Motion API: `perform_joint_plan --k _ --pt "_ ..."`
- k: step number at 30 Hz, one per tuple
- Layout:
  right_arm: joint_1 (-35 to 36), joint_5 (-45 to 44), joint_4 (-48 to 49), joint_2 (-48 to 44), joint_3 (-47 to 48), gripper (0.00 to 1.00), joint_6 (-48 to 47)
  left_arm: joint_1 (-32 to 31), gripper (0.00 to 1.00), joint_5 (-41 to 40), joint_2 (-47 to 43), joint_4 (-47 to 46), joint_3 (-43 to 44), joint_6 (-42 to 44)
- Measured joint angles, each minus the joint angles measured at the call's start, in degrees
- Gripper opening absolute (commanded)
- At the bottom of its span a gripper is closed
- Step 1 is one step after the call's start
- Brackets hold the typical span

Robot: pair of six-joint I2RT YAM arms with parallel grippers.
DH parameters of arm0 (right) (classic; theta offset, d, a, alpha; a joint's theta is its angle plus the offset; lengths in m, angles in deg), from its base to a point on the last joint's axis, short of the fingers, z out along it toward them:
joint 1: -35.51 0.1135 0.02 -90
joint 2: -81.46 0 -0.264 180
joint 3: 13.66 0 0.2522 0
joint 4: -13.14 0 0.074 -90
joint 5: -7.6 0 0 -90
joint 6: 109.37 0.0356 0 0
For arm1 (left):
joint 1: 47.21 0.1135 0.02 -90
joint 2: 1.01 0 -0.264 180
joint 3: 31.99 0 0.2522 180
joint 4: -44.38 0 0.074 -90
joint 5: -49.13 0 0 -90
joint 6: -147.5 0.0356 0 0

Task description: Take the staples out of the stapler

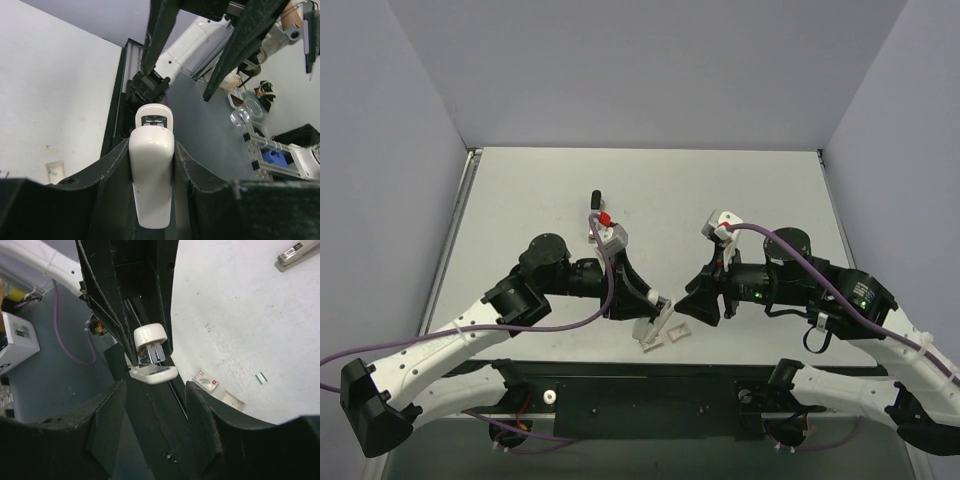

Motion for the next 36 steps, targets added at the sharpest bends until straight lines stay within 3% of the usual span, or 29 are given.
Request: perform_joint_plan --k 18,30,36 --pt "0.0 11.9 -0.1 5.6 1.2 0.35 -2.8 -3.9 0.0 4.6 0.5 0.0 0.0 2.9" --pt "0.5 14.5 0.3 5.4 -0.9 0.32 -2.8 -4.1 0.0 4.6 0.5 0.0 0.0 3.0" --pt "1.7 14.5 0.6 5.4 -1.4 0.25 -2.8 -4.6 0.0 5.0 0.7 0.1 0.1 3.0"
